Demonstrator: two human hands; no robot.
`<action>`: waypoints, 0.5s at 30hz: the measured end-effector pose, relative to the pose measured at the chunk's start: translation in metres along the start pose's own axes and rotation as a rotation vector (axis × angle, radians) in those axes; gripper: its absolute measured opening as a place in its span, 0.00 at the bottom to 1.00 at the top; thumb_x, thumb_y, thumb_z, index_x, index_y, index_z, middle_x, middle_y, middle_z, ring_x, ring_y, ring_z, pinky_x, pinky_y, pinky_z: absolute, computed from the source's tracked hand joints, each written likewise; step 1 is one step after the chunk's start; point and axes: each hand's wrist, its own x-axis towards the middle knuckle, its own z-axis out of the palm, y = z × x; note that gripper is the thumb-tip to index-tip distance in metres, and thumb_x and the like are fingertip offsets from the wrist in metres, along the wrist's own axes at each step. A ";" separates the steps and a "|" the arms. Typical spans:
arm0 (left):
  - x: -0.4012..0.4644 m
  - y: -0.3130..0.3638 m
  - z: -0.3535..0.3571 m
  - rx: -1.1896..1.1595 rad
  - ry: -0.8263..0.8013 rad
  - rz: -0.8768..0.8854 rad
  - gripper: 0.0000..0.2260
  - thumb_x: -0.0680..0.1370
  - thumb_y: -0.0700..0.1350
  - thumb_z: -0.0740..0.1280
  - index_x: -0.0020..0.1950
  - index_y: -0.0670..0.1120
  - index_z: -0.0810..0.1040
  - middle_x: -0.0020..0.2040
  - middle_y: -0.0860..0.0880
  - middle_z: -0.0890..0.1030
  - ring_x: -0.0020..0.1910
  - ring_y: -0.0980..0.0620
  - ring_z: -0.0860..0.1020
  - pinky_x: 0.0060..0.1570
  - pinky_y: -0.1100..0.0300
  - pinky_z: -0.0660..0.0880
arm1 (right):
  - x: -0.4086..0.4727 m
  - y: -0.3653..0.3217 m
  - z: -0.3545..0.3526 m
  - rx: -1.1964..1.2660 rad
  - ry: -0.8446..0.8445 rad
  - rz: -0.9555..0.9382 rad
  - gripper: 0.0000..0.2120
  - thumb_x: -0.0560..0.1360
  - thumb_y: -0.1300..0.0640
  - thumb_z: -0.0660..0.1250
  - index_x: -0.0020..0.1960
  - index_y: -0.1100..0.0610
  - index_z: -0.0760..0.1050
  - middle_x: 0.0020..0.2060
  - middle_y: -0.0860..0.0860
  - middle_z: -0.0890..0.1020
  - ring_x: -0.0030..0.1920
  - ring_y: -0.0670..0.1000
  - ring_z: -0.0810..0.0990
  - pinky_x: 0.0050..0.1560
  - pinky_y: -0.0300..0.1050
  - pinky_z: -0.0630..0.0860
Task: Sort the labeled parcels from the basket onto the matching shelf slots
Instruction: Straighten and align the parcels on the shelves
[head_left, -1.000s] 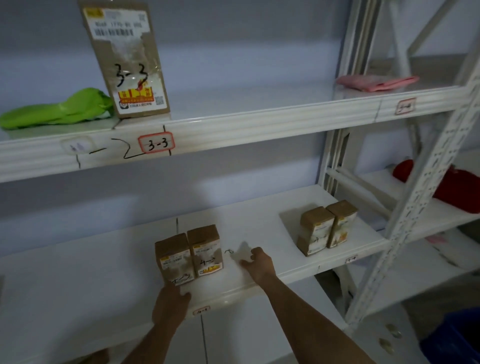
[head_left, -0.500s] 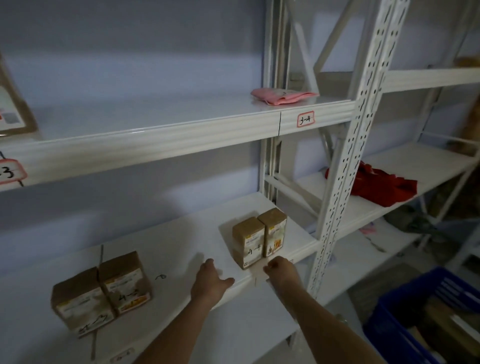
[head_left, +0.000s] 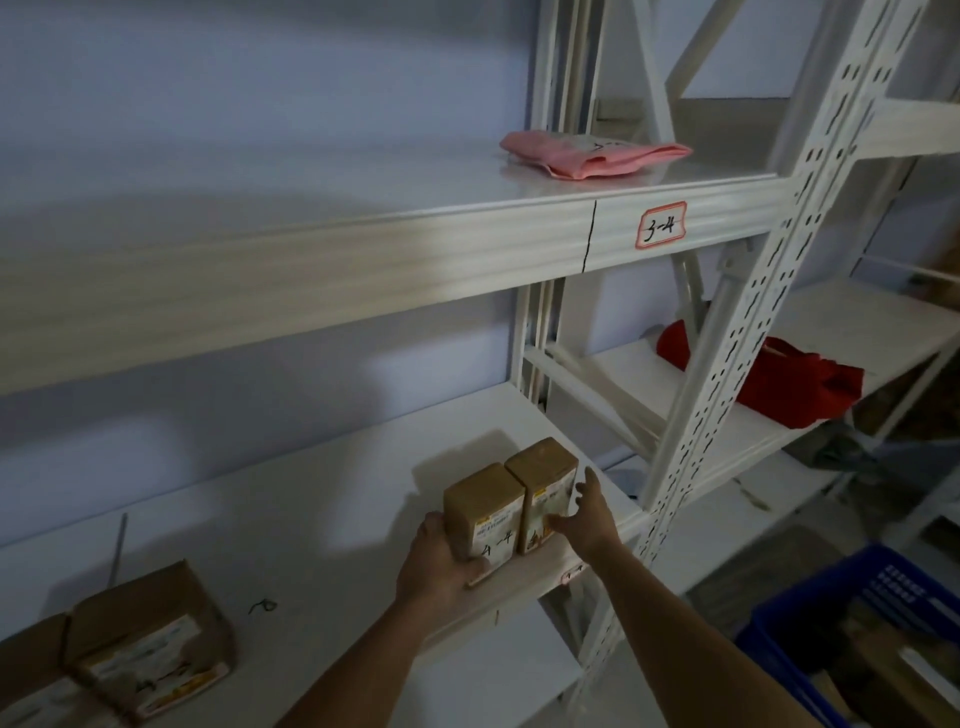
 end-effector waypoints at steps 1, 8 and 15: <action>0.002 0.002 0.000 0.025 -0.012 0.012 0.30 0.64 0.47 0.77 0.61 0.44 0.68 0.60 0.47 0.77 0.58 0.47 0.77 0.54 0.54 0.76 | 0.004 0.002 0.002 -0.016 -0.020 0.001 0.44 0.69 0.66 0.73 0.76 0.60 0.50 0.70 0.58 0.68 0.69 0.59 0.68 0.65 0.50 0.68; 0.017 0.008 0.000 0.061 -0.015 0.041 0.25 0.68 0.42 0.75 0.61 0.41 0.69 0.61 0.44 0.78 0.59 0.46 0.77 0.53 0.58 0.73 | 0.024 0.010 0.007 -0.055 -0.050 -0.006 0.23 0.65 0.65 0.76 0.53 0.57 0.67 0.48 0.52 0.78 0.54 0.57 0.78 0.58 0.53 0.76; 0.028 0.013 -0.003 0.024 0.044 -0.019 0.24 0.69 0.40 0.74 0.61 0.40 0.68 0.61 0.43 0.78 0.60 0.46 0.76 0.57 0.55 0.74 | 0.042 0.001 0.015 -0.096 -0.077 -0.079 0.24 0.68 0.63 0.74 0.60 0.61 0.67 0.55 0.57 0.79 0.55 0.57 0.78 0.54 0.48 0.74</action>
